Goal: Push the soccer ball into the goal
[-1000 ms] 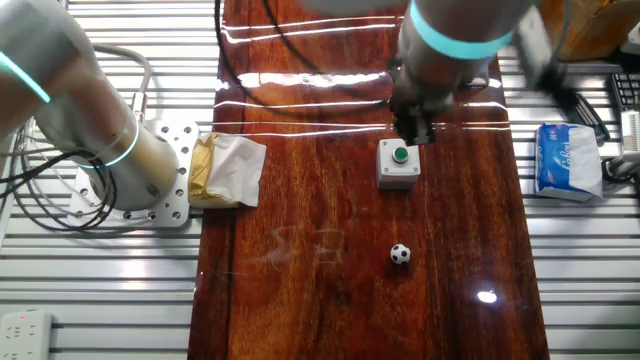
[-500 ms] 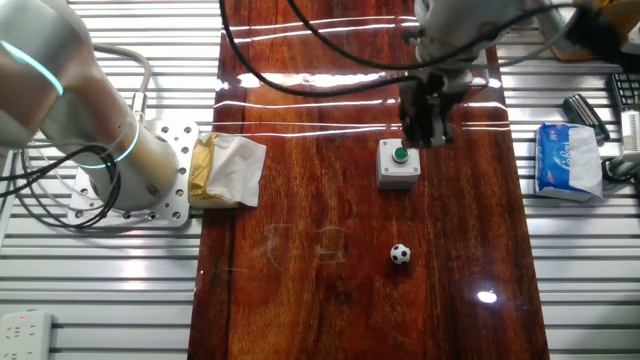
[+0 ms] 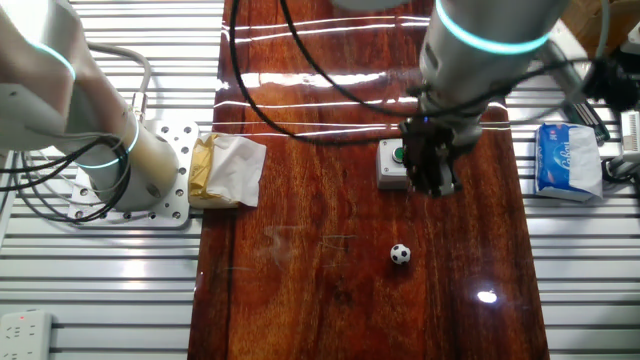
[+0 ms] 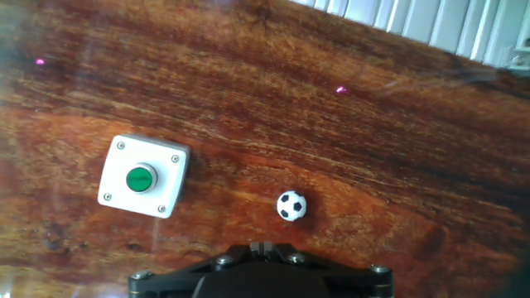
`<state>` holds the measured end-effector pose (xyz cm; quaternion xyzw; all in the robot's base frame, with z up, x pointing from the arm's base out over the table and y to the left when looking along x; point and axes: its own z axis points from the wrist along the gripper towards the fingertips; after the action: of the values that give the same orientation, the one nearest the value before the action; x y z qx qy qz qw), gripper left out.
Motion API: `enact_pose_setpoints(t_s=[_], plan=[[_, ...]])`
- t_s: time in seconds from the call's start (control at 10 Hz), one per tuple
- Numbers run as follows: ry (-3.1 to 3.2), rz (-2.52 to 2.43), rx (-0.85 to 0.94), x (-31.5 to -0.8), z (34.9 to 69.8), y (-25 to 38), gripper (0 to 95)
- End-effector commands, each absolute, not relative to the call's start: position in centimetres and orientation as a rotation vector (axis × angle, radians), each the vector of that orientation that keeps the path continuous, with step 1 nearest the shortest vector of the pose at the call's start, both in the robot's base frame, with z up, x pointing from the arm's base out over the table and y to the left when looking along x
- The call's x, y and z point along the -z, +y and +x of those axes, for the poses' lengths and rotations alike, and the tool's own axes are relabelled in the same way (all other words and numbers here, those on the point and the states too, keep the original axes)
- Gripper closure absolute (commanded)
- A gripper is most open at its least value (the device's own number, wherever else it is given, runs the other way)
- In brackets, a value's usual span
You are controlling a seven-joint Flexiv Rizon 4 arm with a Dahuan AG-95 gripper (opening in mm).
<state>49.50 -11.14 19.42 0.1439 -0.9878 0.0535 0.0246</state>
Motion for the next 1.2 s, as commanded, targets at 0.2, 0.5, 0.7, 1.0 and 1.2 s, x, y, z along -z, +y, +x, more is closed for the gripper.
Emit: enact_pose_setpoints(t_s=[0.2, 0.5, 0.7, 1.0, 1.2], plan=[[-3.051, 0.462, -0.158, -19.0, 49.67, -11.22, 95.0], [-3.045, 0.49, -0.162, -19.11, 49.61, -11.24, 95.0], [-3.044, 0.498, -0.158, -19.17, 49.59, -11.24, 95.0], [-3.034, 0.497, -0.157, -19.17, 49.6, -11.25, 95.0], [-3.023, 0.509, -0.153, -19.16, 49.91, -11.94, 95.0]])
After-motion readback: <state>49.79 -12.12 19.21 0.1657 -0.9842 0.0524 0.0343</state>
